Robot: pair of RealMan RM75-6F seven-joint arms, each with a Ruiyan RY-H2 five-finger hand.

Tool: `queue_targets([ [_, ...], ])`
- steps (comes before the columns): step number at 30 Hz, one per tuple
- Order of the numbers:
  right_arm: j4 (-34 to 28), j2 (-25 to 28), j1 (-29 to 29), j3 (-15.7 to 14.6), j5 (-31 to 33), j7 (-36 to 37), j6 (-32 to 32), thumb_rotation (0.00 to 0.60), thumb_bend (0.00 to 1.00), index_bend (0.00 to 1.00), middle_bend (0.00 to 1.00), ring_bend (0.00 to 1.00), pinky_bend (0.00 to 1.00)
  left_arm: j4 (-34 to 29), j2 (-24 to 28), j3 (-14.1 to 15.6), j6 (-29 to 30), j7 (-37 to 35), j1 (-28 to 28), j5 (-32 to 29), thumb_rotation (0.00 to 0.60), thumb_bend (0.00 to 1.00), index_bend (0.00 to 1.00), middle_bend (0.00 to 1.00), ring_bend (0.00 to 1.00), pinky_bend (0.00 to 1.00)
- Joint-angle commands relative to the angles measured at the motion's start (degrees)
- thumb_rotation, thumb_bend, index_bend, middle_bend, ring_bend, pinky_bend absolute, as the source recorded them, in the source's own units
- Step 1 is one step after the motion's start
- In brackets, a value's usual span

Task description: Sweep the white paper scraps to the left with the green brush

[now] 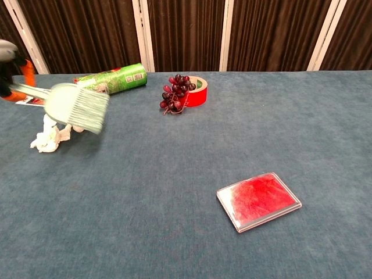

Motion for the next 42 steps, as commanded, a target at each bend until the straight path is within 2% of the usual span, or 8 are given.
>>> queue_targets([
  [1,0.1,0.2,-0.1,0.0,0.2,0.4,0.0,0.600,0.32,0.00,0.00,0.00,0.00,1.9,-3.6,1.6,0.6,3.0,-2.2,-1.2,0.600,0.72,0.77,1.00,1.00,1.00],
  [8,-0.1,0.6,-0.5,0.0,0.1,0.4,0.7,0.600,0.32,0.00,0.00,0.00,0.00,7.7,-6.2,3.0,0.5,3.9,-2.4,-4.5,0.600,0.72,0.77,1.00,1.00,1.00],
  [12,-0.2,0.6,-0.7,-0.1,0.2,0.4,0.8,0.600,0.32,0.00,0.00,0.00,0.00,10.7,-5.5,4.4,0.3,3.9,-1.4,-5.2,0.600,0.72,0.77,1.00,1.00,1.00],
  [19,-0.3,0.4,-0.6,-0.2,0.0,-0.2,0.8,0.600,0.32,0.00,0.00,0.00,0.00,12.2,0.8,5.0,0.7,0.6,2.2,-4.7,0.600,0.72,0.77,1.00,1.00,1.00],
  [24,-0.6,0.4,-0.7,-0.2,-0.3,-0.5,0.9,0.600,0.32,0.00,0.00,0.00,0.00,12.6,6.5,4.0,0.9,-3.3,5.0,-5.0,0.600,0.72,0.77,1.00,1.00,1.00],
  [29,-0.7,0.3,-0.6,-0.2,-0.5,-0.8,1.0,0.600,0.32,0.00,0.00,0.00,0.00,11.2,10.0,2.4,1.0,-8.5,7.1,-3.4,0.600,0.72,0.77,1.00,1.00,1.00],
  [33,-0.8,0.1,-0.3,-0.1,-0.4,-1.0,0.5,0.600,0.32,0.00,0.00,0.00,0.00,6.1,11.0,0.9,1.7,-11.5,7.0,0.1,0.600,0.72,0.77,1.00,1.00,1.00],
  [42,-0.7,0.2,-0.2,0.0,0.0,-0.6,0.1,0.600,0.32,0.00,0.00,0.00,0.00,2.7,6.0,1.0,2.1,-8.2,3.8,0.7,0.600,0.72,0.77,1.00,1.00,1.00],
])
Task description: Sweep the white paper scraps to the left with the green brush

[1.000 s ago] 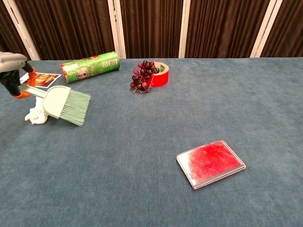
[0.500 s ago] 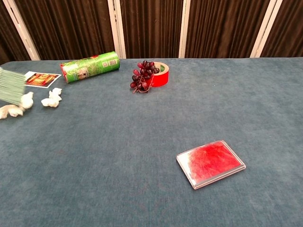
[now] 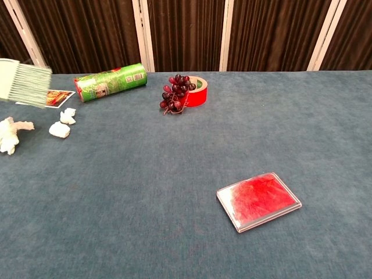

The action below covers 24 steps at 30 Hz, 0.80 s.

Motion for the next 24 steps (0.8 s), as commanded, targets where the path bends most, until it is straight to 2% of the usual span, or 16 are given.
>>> queue_targets([
  [1,0.0,0.1,0.0,0.0,0.0,0.1,0.1,0.600,0.32,0.00,0.00,0.00,0.00,-0.1,-3.3,0.0,0.0,2.3,-2.1,-0.6,0.600,0.72,0.77,1.00,1.00,1.00],
  [6,0.0,0.1,-0.1,-0.1,-0.1,0.4,0.1,0.600,0.32,0.00,0.00,0.00,0.00,3.5,-10.1,0.0,-0.8,8.1,-6.3,-4.8,0.600,0.72,0.77,1.00,1.00,1.00],
  [9,0.2,0.1,0.0,-0.1,0.1,0.6,-0.2,0.600,0.32,0.00,0.00,0.00,0.00,7.0,-14.1,-1.0,-1.4,10.9,-9.1,-8.2,0.600,0.72,0.77,1.00,1.00,1.00],
  [13,0.3,0.3,-0.1,-0.1,0.6,0.6,-0.3,0.600,0.32,0.00,0.00,0.00,0.00,10.6,-17.1,-1.1,-2.1,13.2,-11.0,-10.5,0.600,0.72,0.77,1.00,1.00,1.00],
  [18,0.5,0.2,-0.3,-0.1,0.9,0.4,-0.3,0.600,0.32,0.00,0.00,0.00,0.00,13.9,-17.6,-0.1,-3.1,14.4,-10.8,-12.1,0.600,0.72,0.77,1.00,1.00,1.00],
  [24,0.1,0.2,-0.6,-0.3,0.1,-1.0,0.5,0.600,0.32,0.00,0.00,0.00,0.00,15.8,-13.7,2.0,-5.4,15.2,-8.1,-14.9,0.600,0.72,0.77,1.00,1.00,1.00],
])
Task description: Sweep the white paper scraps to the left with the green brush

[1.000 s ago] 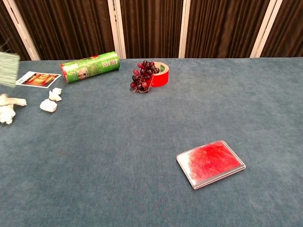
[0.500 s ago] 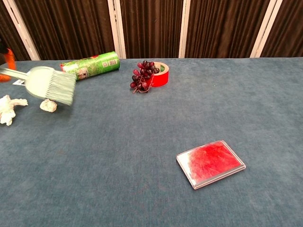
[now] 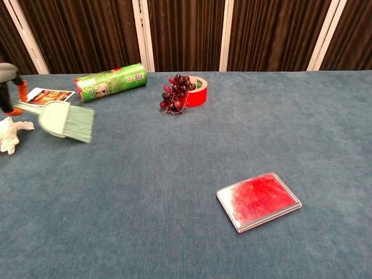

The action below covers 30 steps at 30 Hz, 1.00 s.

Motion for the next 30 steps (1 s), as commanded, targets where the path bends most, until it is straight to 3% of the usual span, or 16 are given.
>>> queue_targets([
  [1,-0.1,0.0,-0.1,-0.1,-0.5,-0.7,0.5,0.600,0.32,0.00,0.00,0.00,0.00,0.6,2.8,1.6,-1.0,0.8,1.8,-1.3,0.600,0.72,0.77,1.00,1.00,1.00],
  [8,0.0,-0.2,-0.5,-0.3,-1.1,-1.3,1.3,0.600,0.32,0.00,0.00,0.00,0.00,-0.9,11.2,2.8,-1.7,-3.0,7.0,-1.7,0.600,0.72,0.77,1.00,1.00,1.00],
  [12,-0.1,-0.3,-0.5,-0.2,-1.2,-1.4,1.4,0.600,0.32,0.00,0.00,0.00,0.00,-3.5,16.3,1.0,-1.4,-8.5,9.6,-0.5,0.600,0.72,0.77,1.00,1.00,1.00],
  [17,0.0,-0.6,-0.2,-0.1,-1.4,-2.1,1.1,0.600,0.32,0.00,0.00,0.00,0.00,-11.1,21.7,-1.8,-0.2,-17.7,12.5,6.7,0.600,0.72,0.77,1.00,1.00,1.00],
  [21,0.0,-0.8,0.0,0.1,-1.2,-2.3,0.9,0.600,0.32,0.00,0.00,0.00,0.00,-18.0,22.7,-1.4,1.4,-20.7,13.7,13.3,0.600,0.72,0.77,1.00,1.00,1.00],
  [23,0.0,-0.9,0.1,0.1,-1.1,-2.2,0.6,0.600,0.32,0.00,0.00,0.00,0.00,-23.7,22.6,0.3,3.2,-20.6,14.5,18.8,0.600,0.72,0.77,1.00,1.00,1.00],
  [24,0.2,-0.9,0.3,0.2,-1.1,-2.2,0.4,0.600,0.32,0.00,0.00,0.00,0.00,-30.4,21.1,2.3,3.7,-19.8,14.5,23.8,0.600,0.72,0.77,1.00,1.00,1.00],
  [30,0.2,-0.8,0.4,0.2,-1.0,-2.0,0.2,0.600,0.32,0.00,0.00,0.00,0.00,-36.0,16.3,5.1,7.9,-16.0,14.7,27.2,0.600,0.70,0.76,1.00,1.00,1.00],
])
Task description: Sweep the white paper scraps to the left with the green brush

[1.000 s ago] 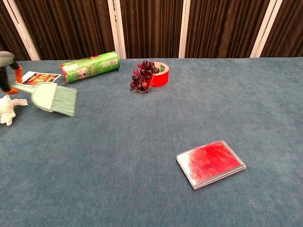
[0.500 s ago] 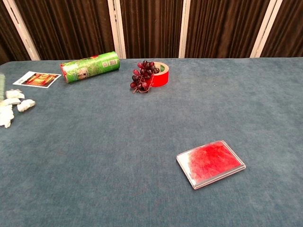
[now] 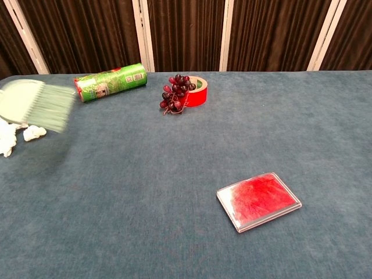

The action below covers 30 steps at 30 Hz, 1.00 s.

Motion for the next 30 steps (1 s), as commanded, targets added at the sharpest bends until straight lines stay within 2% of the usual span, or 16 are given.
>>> queue_targets([
  [1,0.1,0.0,0.0,0.0,-0.1,0.0,0.1,0.600,0.32,0.00,0.00,0.00,0.00,-4.6,-4.5,2.9,3.5,2.9,0.5,3.8,0.600,0.70,0.76,1.00,1.00,1.00],
  [4,0.1,0.1,-0.1,0.0,-0.1,0.3,0.2,0.600,0.32,0.00,0.00,0.00,0.00,-5.5,-8.5,3.8,4.9,4.7,0.1,4.3,0.600,0.67,0.72,1.00,1.00,1.00],
  [7,0.1,0.3,-0.2,0.1,-0.1,0.6,0.6,0.600,0.32,0.00,0.00,0.00,0.00,-5.7,-14.9,5.4,6.2,7.1,-0.3,4.4,0.600,0.60,0.66,1.00,1.00,1.00],
  [9,0.1,0.4,-0.4,0.0,0.0,1.0,0.6,0.600,0.32,0.00,0.00,0.00,0.00,-5.0,-17.9,7.1,7.1,9.9,-0.4,3.4,0.600,0.49,0.58,1.00,1.00,1.00],
  [10,0.1,0.4,-0.4,0.0,0.1,1.1,0.6,0.600,0.32,0.00,0.00,0.00,0.00,-4.8,-18.3,7.6,7.6,10.7,-0.3,3.5,0.600,0.44,0.55,1.00,1.00,1.00],
  [12,0.1,0.5,-0.4,0.0,0.1,1.2,0.6,0.600,0.32,0.00,0.00,0.00,0.00,-4.8,-18.3,8.6,8.5,11.5,0.2,4.0,0.600,0.28,0.45,0.99,0.99,1.00],
  [15,0.2,0.6,-0.5,-0.1,0.1,1.4,0.6,0.600,0.32,0.00,0.00,0.00,0.00,-5.3,-17.0,9.4,9.2,11.1,0.9,5.2,0.600,0.12,0.33,0.94,0.95,1.00],
  [19,0.1,0.7,-0.5,-0.1,0.1,1.5,0.7,0.600,0.32,0.00,0.00,0.00,0.00,-6.3,-14.2,9.8,10.7,9.2,2.4,7.3,0.600,0.08,0.26,0.90,0.92,0.96],
  [20,0.1,0.7,-0.5,-0.1,0.0,1.4,0.8,0.600,0.32,0.00,0.00,0.00,0.00,-6.8,-13.0,10.0,11.2,8.0,2.9,8.4,0.600,0.08,0.23,0.85,0.87,0.91],
  [22,0.1,0.7,-0.5,0.0,-0.1,1.4,0.9,0.600,0.32,0.00,0.00,0.00,0.00,-7.8,-10.8,10.3,12.1,5.7,4.1,10.6,0.600,0.08,0.16,0.69,0.73,0.78],
  [24,0.0,0.8,-0.5,-0.1,-0.2,1.4,0.9,0.600,0.32,0.00,0.00,0.00,0.00,-8.6,-8.7,10.8,13.2,3.5,5.4,13.1,0.600,0.08,0.06,0.45,0.52,0.60],
  [27,0.1,0.7,-0.5,-0.1,-0.4,1.0,1.0,0.600,0.32,0.00,0.00,0.00,0.00,-8.8,-4.0,13.5,17.6,-3.1,9.4,22.7,0.600,0.08,0.00,0.13,0.21,0.37],
  [29,0.2,0.6,-0.5,-0.1,-0.6,0.8,1.1,0.600,0.32,0.00,0.00,0.00,0.00,-6.0,-2.2,16.0,21.7,-7.7,12.6,30.2,0.600,0.07,0.00,0.02,0.08,0.25],
  [30,0.2,0.6,-0.5,-0.1,-0.7,0.7,1.1,0.600,0.32,0.00,0.00,0.00,0.00,-4.5,-1.8,17.0,23.4,-9.3,14.0,32.8,0.600,0.07,0.00,0.00,0.03,0.17],
])
